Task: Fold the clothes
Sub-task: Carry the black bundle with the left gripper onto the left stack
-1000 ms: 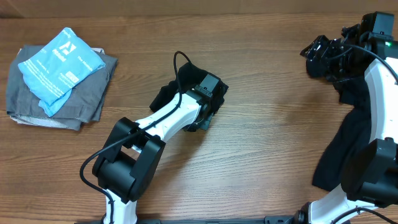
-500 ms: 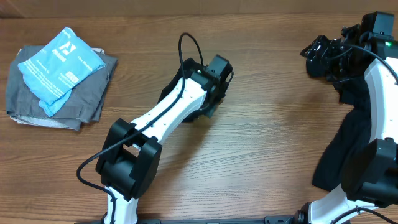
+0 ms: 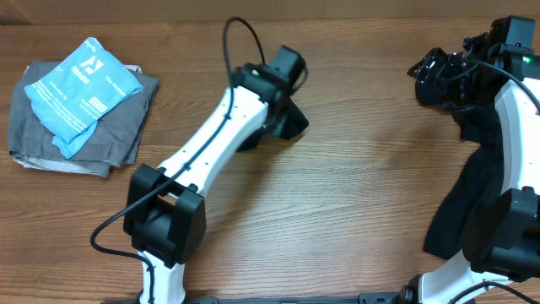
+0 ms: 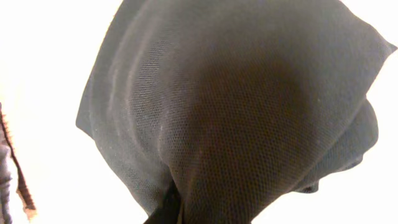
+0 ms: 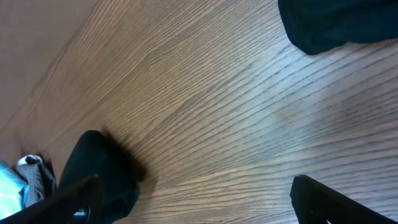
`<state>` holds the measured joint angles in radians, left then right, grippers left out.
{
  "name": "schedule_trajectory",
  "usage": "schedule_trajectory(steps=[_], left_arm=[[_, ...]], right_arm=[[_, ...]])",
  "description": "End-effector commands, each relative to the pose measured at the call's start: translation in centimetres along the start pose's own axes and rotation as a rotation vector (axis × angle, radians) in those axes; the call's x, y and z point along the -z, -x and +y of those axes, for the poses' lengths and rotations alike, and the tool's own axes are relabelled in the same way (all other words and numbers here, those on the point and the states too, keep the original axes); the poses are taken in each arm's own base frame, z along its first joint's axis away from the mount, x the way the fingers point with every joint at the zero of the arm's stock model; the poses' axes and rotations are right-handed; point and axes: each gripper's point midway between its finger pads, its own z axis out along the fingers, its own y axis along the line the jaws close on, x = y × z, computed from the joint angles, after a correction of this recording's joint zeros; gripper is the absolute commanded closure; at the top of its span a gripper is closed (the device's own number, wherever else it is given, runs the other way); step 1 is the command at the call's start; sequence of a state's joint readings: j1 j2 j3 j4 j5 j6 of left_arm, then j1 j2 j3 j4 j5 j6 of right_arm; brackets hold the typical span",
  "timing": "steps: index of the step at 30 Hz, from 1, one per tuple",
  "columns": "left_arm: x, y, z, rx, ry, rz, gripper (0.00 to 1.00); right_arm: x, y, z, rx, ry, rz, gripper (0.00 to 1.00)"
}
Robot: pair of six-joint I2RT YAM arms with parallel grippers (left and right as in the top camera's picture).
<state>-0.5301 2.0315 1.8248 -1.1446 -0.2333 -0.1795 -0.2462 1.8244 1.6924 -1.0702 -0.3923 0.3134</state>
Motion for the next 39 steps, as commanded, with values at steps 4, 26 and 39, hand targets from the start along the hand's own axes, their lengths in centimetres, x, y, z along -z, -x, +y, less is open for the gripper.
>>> schedule_trajectory(steps=[4, 26, 39], left_arm=[[1.8, 2.2, 1.6, 0.074, -0.138, -0.033, 0.96], [9.2, 4.6, 20.8, 0.664, -0.353, -0.215, 0.96], [9.9, 1.6, 31.1, 0.985, -0.486, -0.311, 0.96]], right_arm=[[-0.1, 0.0, 0.0, 0.007, 0.0, 0.002, 0.0], [-0.1, 0.0, 0.0, 0.007, 0.0, 0.002, 0.0], [-0.1, 0.0, 0.0, 0.006, 0.0, 0.002, 0.0]])
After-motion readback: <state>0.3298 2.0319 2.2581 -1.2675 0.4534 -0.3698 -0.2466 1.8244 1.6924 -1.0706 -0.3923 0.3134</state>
